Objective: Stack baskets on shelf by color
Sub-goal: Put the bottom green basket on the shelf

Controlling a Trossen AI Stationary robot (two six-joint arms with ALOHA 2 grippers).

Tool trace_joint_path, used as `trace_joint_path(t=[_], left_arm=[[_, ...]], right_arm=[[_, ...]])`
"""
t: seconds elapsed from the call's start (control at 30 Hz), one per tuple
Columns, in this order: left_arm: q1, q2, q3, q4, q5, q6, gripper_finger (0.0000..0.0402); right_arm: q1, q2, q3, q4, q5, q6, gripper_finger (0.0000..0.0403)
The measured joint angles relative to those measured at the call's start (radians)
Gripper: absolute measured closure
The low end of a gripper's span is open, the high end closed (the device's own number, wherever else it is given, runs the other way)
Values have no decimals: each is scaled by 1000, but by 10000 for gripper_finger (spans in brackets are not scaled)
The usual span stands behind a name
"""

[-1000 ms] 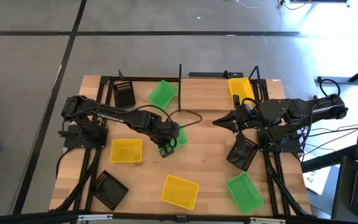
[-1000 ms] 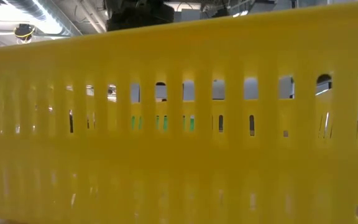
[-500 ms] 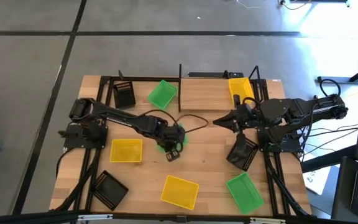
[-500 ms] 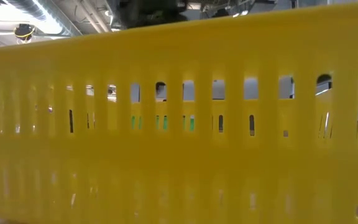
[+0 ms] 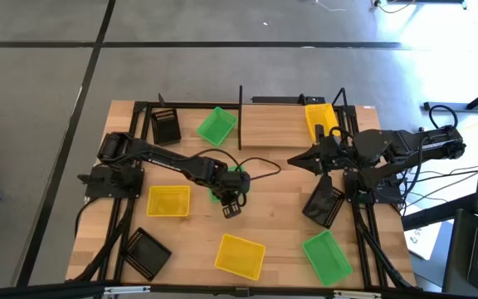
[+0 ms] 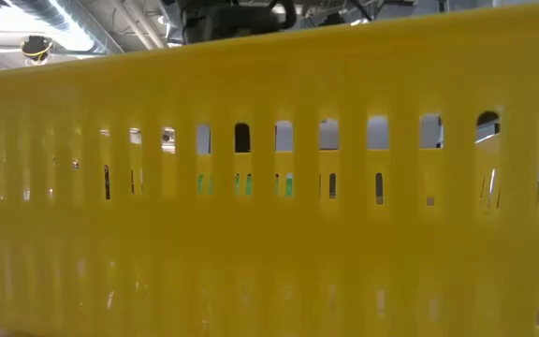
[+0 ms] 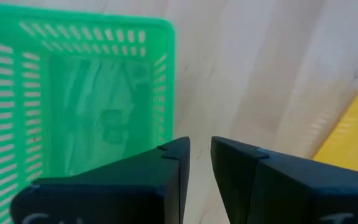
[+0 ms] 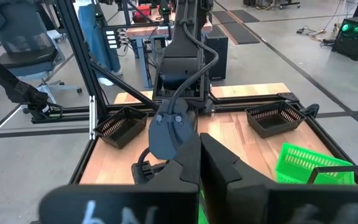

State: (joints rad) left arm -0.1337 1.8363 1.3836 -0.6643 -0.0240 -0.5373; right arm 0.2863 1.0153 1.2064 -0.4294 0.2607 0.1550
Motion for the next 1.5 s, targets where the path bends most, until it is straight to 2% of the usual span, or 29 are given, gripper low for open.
trace_joint_path(t=[0.37, 1.17, 1.5], left_arm=[[0, 1, -1, 0, -41, 0, 344], [0, 46, -1, -35, -42, 77, 344], [0, 131, -2, -25, -38, 84, 344]], right_arm=[[0, -2, 0, -1, 0, -3, 402], [0, -2, 0, 1, 0, -3, 402], [0, -1, 0, 0, 0, -2, 402]])
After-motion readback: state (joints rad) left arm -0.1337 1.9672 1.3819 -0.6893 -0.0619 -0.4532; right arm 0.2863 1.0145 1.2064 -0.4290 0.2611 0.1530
